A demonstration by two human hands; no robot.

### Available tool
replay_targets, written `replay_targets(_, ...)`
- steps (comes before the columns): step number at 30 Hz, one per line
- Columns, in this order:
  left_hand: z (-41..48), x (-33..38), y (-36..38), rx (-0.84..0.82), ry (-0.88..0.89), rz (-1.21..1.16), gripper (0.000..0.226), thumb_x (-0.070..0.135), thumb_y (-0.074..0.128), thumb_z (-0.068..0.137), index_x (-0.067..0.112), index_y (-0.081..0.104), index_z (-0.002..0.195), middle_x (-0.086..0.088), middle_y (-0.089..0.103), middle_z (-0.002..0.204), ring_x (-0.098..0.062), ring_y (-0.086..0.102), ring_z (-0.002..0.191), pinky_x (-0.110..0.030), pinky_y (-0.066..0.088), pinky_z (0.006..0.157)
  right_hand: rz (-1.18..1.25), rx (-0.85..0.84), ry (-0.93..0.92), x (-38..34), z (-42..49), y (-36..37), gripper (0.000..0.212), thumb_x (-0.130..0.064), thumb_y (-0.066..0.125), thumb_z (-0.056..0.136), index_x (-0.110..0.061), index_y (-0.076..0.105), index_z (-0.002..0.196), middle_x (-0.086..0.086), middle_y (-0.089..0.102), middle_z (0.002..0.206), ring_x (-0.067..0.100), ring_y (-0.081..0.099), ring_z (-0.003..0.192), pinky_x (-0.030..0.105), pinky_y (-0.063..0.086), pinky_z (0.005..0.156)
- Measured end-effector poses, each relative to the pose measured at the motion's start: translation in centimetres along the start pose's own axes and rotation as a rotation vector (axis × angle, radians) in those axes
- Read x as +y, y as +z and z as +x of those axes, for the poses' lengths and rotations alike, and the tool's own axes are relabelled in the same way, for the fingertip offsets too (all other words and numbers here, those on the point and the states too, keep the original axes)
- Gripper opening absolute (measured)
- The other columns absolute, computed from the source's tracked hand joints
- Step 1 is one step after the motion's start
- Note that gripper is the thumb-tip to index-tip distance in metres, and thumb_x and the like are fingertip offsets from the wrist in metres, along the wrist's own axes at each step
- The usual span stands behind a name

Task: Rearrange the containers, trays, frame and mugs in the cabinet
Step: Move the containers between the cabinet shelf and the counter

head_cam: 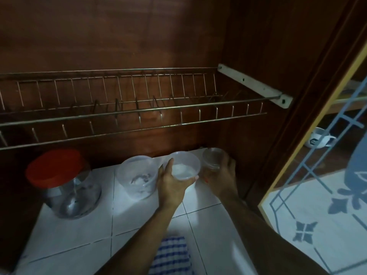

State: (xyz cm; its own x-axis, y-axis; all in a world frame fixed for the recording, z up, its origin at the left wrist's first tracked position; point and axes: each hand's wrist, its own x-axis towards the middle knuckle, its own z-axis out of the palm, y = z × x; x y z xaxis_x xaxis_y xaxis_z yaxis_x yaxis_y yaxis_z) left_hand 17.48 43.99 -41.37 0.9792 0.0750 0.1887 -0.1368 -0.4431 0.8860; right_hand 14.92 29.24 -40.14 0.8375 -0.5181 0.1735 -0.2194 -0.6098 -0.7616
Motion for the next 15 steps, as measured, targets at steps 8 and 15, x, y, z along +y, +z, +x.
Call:
replay_targets(8,0.9,-0.7,0.8,0.023,0.023,-0.025,0.104,0.043,0.093,0.05,0.018,0.047,0.14,-0.009,0.044,0.141,-0.024,0.044,0.129,-0.032,0.041,0.106,-0.002,0.021,-0.041,0.5,0.8,1.4,0.09,-0.038,0.075,0.083,-0.012,0.023,0.152,0.018,0.028,0.151,0.043,0.033,0.138,0.053,0.042,0.104)
replay_targets(15,0.6,-0.9,0.9,0.033,0.072,-0.055,0.098,0.035,0.093,0.054,0.017,0.047,0.138,-0.008,0.044,0.138,-0.023,0.042,0.127,-0.026,0.035,0.102,-0.002,0.025,-0.004,0.9,1.2,2.1,0.093,-0.039,0.075,0.082,-0.015,0.02,0.154,0.021,0.024,0.153,0.042,0.037,0.134,0.049,0.045,0.102)
